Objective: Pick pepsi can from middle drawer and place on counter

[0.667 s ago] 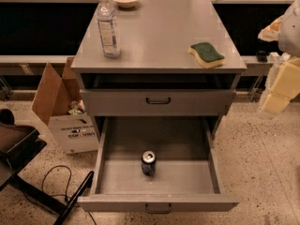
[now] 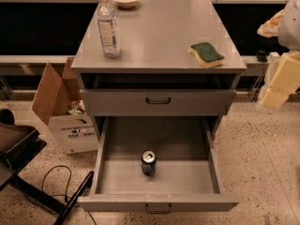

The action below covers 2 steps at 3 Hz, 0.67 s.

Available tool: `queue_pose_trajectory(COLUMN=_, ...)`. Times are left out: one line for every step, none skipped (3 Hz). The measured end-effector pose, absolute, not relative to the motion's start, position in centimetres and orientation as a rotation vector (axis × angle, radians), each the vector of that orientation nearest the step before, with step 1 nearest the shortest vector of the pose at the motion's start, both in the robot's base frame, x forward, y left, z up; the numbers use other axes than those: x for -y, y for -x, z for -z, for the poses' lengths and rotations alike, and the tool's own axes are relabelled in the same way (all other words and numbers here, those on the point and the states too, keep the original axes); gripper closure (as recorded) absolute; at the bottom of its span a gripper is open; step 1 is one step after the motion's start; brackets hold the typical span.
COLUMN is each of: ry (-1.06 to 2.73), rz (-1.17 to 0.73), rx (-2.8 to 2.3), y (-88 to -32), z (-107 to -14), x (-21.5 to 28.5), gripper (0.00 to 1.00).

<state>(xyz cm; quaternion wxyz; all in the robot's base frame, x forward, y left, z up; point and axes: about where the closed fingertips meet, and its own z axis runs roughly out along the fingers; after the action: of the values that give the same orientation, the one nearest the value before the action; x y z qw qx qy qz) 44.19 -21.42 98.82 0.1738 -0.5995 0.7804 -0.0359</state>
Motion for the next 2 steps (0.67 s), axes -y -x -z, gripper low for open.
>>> queue_pose_trajectory(ry=1.661, rz=-0.094, rx=-2.215, y=-45.2, z=-93.0, x=21.4, gripper=0.00)
queue_pose_trajectory(ry=1.548, rz=-0.355, rx=-2.125, y=-46.0, z=-85.4, x=20.5, gripper=0.00)
